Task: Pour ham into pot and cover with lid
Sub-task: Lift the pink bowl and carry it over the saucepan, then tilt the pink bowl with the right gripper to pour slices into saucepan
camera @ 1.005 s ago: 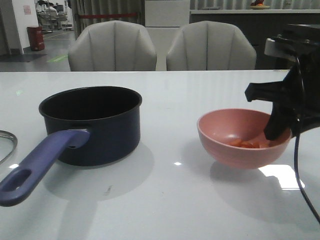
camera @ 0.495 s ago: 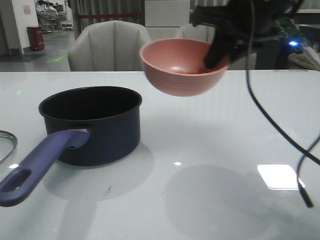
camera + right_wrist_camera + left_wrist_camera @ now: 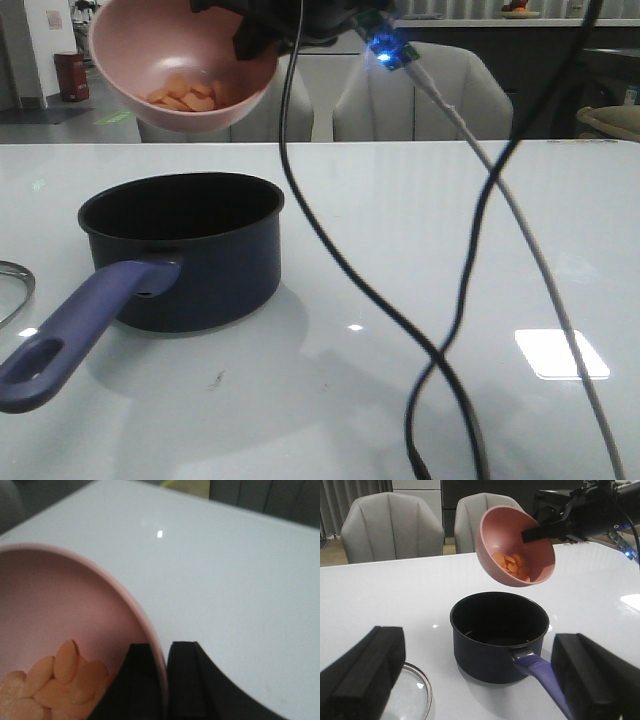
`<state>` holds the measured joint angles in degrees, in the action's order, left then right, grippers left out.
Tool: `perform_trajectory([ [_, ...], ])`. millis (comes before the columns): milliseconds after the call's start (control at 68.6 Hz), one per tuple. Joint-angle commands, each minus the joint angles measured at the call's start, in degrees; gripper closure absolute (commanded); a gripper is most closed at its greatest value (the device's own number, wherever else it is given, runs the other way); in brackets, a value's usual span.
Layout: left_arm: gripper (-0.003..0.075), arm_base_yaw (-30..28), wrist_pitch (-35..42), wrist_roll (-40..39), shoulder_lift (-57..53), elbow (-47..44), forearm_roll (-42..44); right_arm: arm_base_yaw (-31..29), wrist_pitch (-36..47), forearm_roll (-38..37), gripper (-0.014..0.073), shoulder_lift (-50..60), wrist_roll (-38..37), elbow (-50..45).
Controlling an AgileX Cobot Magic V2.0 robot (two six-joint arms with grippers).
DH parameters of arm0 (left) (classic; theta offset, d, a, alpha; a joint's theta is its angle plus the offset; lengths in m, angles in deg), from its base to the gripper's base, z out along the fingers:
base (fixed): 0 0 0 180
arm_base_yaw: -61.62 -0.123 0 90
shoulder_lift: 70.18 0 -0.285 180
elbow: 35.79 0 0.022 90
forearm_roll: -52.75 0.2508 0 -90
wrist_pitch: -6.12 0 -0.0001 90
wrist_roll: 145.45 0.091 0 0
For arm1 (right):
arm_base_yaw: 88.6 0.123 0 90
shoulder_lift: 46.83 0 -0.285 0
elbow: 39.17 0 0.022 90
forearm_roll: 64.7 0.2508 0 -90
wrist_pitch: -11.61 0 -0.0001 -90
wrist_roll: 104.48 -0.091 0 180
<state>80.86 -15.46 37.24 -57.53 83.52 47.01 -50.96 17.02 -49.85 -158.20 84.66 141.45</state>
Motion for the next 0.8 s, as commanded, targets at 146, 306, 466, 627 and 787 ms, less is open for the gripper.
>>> perform_trajectory([
  [146,0.0083,0.5,4.4,-0.2,0.7,1.6,-0.4,1.9,41.0,-0.5,0.046,-1.1,14.0,-6.8],
  [306,0.0083,0.5,4.4,-0.2,0.7,1.6,-0.4,3.4,44.7,-0.5,0.046,-4.5,29.3,-6.8],
  [466,0.0083,0.5,4.4,-0.2,0.7,1.6,-0.4,5.7,51.2,-0.3,0.046,-7.1,48.7,-6.8],
  [627,0.0083,0.5,4.4,-0.2,0.7,1.6,-0.4,6.6,62.4,-0.7,0.046,-10.1,63.1,-6.8],
  [787,0.0083,0.5,4.4,-0.2,0.7,1.6,-0.4,6.6,68.3,-2.0,0.046,-11.8,66.9,-6.7],
])
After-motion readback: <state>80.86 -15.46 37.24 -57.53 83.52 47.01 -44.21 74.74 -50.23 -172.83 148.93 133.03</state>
